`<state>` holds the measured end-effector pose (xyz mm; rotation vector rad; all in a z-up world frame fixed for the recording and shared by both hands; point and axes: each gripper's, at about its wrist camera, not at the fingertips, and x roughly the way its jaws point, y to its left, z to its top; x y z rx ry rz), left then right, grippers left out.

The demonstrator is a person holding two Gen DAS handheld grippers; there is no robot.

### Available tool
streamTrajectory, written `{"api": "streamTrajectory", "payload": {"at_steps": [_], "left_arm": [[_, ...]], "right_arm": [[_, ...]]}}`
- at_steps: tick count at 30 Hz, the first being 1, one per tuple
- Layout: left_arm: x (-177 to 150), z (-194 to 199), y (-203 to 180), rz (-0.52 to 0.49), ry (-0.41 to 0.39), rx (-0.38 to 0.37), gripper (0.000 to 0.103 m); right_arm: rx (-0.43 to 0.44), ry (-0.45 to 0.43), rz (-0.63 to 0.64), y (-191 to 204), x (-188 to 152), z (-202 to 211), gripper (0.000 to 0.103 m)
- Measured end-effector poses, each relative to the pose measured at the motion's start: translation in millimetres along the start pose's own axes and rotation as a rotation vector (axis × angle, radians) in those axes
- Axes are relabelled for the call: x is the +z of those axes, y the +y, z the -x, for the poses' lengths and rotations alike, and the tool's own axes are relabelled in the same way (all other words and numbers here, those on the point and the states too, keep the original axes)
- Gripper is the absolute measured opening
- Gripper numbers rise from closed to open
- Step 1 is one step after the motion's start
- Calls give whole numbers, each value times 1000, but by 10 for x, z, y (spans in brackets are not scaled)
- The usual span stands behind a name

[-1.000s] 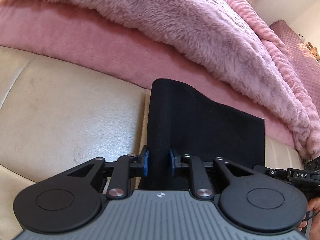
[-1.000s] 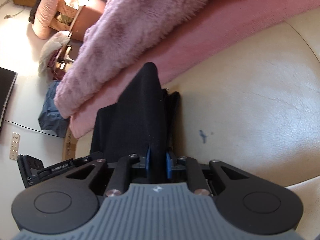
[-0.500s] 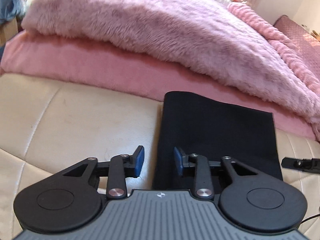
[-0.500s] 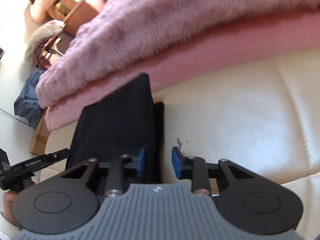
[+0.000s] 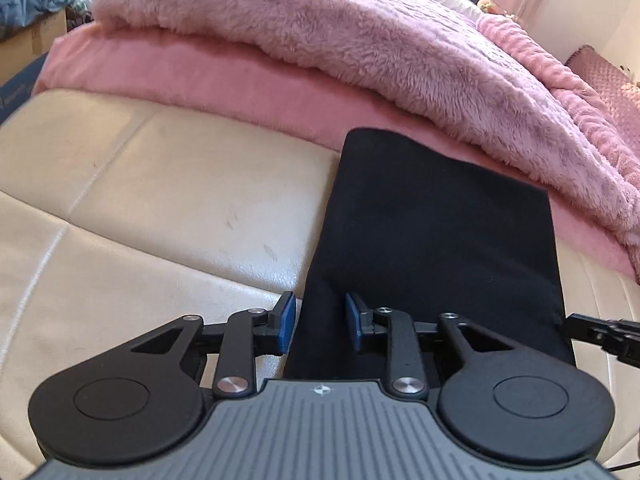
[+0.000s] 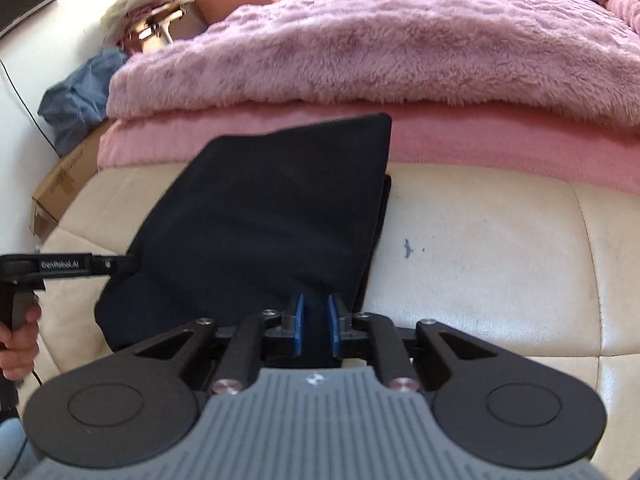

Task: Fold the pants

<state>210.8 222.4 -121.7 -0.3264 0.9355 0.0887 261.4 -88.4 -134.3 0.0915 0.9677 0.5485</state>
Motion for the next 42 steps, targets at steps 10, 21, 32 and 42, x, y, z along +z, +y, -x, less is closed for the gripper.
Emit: {"api": "streamTrajectory", "payload": {"at_steps": [10, 21, 32, 42], "left_arm": [[-49, 1209, -724, -174, -362, 128, 63], [-459, 2083, -1403, -333, -599, 202, 96], [-1109, 1891, -1272, -224, -465, 219, 96], [-1338, 1767, -1153, -178, -295, 257, 96]], "right_arm": [[2, -252, 121, 421, 222, 1084, 54], [-104, -524, 187, 987, -191, 2164, 82], [-242, -478, 160, 1038, -1020, 2264, 82], [-242, -291, 121, 957, -1264, 1840, 82]]}}
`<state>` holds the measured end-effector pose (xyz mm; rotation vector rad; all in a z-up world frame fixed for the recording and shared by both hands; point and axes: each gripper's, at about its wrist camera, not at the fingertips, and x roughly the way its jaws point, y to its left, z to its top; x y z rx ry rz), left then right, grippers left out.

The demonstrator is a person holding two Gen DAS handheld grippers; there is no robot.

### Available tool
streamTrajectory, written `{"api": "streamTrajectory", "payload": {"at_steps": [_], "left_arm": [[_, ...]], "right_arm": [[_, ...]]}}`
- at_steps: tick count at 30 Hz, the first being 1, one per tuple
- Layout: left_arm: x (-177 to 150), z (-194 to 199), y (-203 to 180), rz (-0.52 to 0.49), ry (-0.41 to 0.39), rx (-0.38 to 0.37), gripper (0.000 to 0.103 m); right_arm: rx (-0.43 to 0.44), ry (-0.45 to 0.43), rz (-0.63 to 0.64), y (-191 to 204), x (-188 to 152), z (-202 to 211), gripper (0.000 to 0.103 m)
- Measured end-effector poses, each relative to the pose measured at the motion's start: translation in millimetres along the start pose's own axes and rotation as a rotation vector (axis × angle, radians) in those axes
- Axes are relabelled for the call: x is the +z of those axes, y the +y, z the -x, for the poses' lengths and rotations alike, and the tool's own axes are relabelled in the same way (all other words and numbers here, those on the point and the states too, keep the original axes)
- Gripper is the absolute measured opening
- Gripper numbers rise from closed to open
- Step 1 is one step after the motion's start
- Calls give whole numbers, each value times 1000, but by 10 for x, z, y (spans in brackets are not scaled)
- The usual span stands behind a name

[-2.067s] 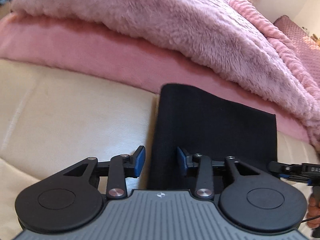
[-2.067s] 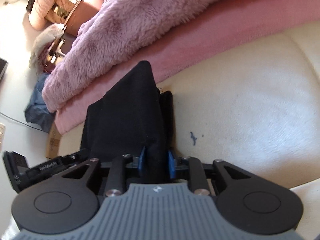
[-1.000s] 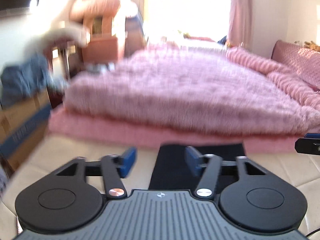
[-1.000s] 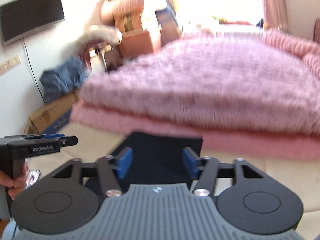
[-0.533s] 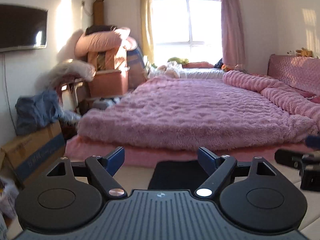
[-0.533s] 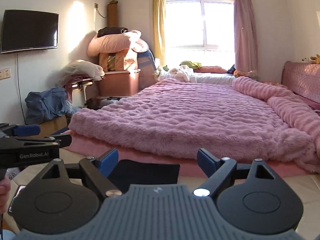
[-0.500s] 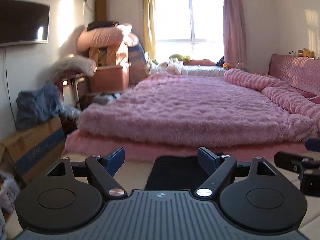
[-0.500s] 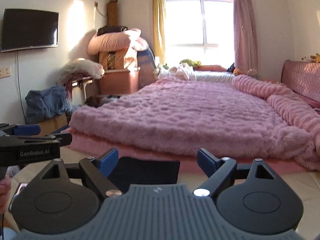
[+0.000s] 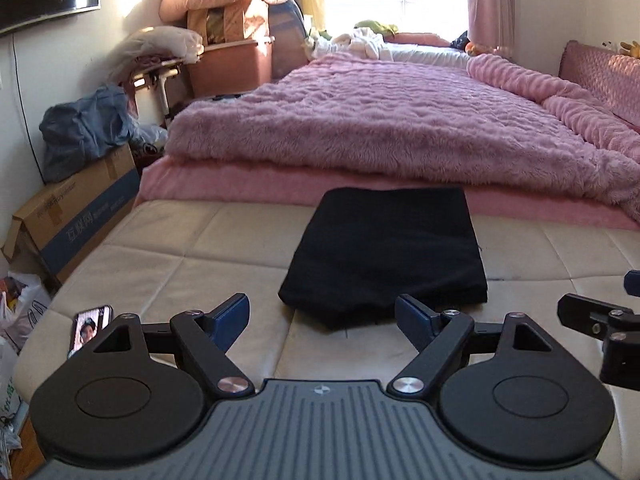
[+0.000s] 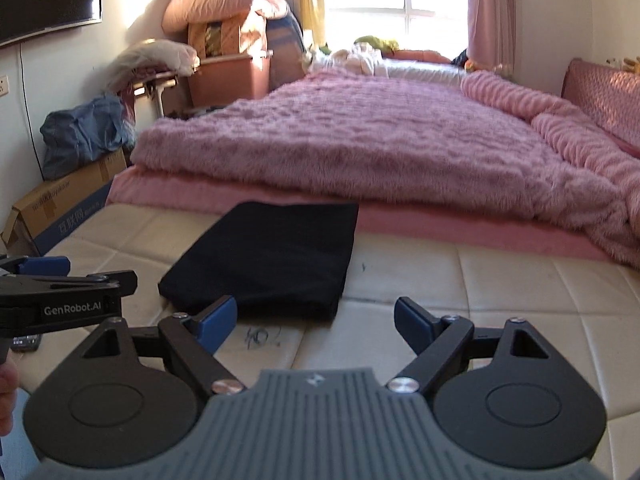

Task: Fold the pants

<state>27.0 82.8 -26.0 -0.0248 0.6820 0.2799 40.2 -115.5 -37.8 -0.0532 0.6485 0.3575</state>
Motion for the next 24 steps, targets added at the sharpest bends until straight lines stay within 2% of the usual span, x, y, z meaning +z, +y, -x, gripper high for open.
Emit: {"api": "streamTrajectory", "payload": {"at_steps": [7, 24], "left_arm": [[-10, 52, -59, -6, 13, 2, 96], [6, 66, -128, -26, -2, -23, 96]], "right_arm": [[24, 40, -18, 52, -20, -16, 82], [20, 25, -17, 52, 3, 39, 82]]}}
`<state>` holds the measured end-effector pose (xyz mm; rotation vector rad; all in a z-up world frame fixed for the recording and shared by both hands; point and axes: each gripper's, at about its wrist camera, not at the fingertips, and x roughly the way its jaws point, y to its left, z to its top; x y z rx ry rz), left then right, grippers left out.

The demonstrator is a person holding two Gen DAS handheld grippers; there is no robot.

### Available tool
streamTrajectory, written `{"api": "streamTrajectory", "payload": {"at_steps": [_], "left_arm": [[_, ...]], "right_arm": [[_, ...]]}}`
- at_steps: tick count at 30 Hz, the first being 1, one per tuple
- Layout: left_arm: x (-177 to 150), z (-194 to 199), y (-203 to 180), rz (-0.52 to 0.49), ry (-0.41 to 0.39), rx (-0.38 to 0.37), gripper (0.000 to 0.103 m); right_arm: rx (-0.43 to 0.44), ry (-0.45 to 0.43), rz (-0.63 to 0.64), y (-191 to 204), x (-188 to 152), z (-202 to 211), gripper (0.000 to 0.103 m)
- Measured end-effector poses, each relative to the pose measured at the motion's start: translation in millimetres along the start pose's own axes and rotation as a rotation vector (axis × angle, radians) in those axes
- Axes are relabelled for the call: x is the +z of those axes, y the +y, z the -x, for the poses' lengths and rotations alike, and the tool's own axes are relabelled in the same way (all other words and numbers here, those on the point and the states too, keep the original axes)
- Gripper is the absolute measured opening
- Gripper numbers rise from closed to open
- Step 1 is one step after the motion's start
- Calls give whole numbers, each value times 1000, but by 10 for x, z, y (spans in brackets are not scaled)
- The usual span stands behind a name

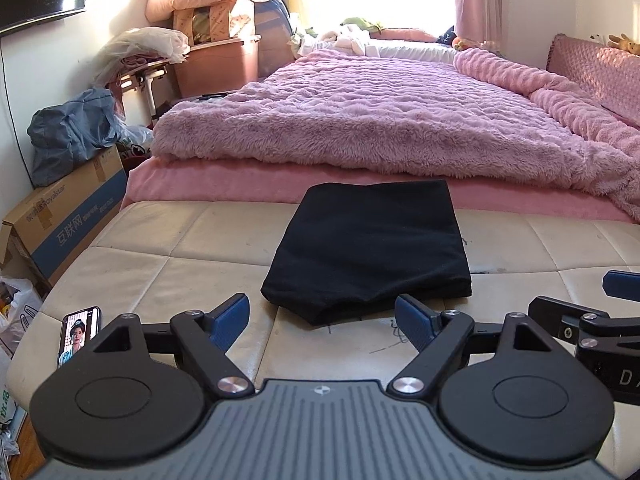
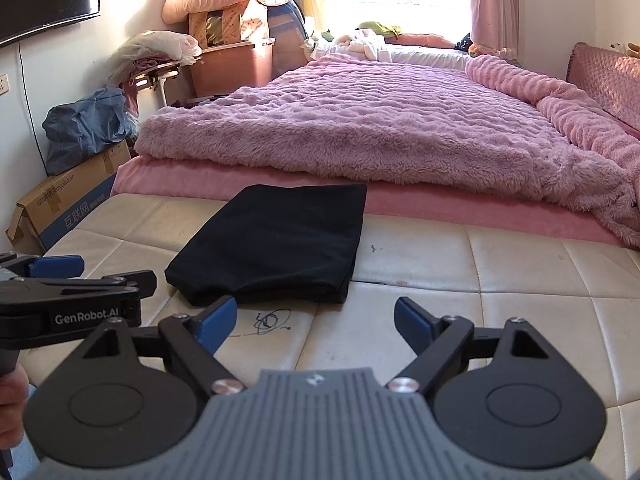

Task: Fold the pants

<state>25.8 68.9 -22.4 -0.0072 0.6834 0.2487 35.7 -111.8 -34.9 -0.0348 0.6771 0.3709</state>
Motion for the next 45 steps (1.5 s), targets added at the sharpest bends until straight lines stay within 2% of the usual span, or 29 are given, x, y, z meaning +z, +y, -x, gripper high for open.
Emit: {"api": "streamTrajectory", "payload": {"at_steps": [45], "left_arm": [[25, 26, -15, -21, -14, -3, 96]], "right_arm": [[-3, 0, -5, -6, 29, 24, 82]]}}
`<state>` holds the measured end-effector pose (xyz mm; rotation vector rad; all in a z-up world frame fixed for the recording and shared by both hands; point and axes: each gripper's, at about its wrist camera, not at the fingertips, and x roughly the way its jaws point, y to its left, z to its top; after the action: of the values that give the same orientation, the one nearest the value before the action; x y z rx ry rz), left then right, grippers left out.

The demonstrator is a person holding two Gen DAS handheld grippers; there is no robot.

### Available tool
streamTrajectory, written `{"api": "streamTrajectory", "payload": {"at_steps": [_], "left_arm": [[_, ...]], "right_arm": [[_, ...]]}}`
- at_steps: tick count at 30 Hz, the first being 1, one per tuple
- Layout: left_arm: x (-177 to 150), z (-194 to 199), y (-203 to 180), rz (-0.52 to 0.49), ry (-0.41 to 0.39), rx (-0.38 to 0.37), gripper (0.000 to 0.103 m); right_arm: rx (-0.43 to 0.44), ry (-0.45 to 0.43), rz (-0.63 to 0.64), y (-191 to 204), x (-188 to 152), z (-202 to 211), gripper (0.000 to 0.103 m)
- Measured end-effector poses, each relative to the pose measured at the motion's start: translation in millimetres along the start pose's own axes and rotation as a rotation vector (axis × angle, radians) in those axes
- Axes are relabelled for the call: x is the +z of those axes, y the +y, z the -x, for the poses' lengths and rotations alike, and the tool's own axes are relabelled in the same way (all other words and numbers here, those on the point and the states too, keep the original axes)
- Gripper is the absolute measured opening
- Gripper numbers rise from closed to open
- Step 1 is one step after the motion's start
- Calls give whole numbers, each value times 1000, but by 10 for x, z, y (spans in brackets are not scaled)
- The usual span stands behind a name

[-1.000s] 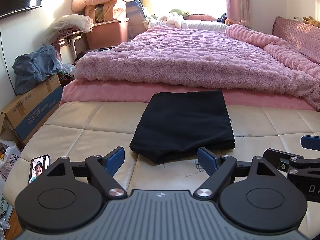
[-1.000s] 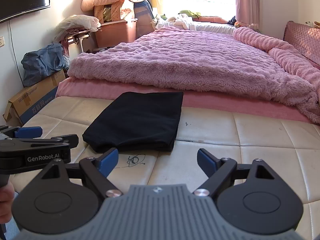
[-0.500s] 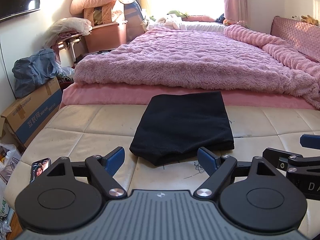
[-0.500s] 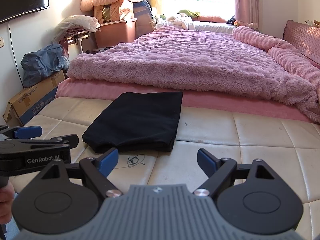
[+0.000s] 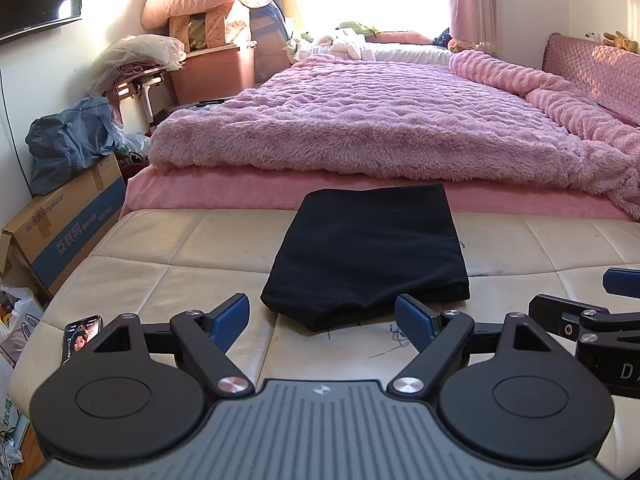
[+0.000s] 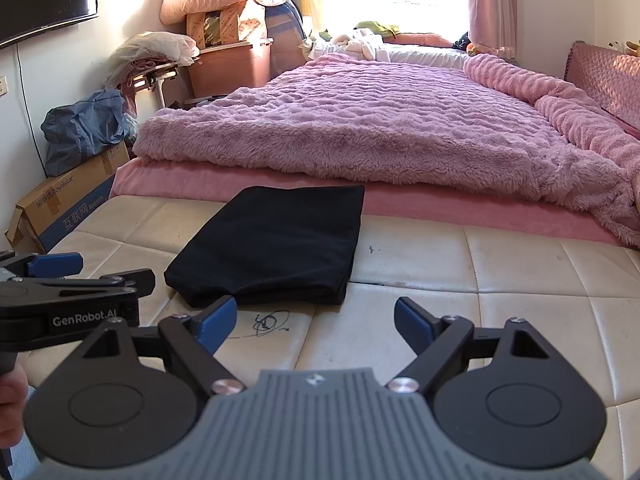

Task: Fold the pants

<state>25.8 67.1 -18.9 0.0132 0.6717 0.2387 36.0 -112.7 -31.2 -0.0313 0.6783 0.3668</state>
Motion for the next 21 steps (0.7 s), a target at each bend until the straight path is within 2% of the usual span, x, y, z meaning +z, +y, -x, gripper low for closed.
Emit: {"api": "streamTrajectory", "payload": {"at_steps": [21], "left_arm": [[-12, 7, 5, -1, 4, 0, 96]], "right_arm": [[-2, 13, -2, -14, 6, -16, 82]]}}
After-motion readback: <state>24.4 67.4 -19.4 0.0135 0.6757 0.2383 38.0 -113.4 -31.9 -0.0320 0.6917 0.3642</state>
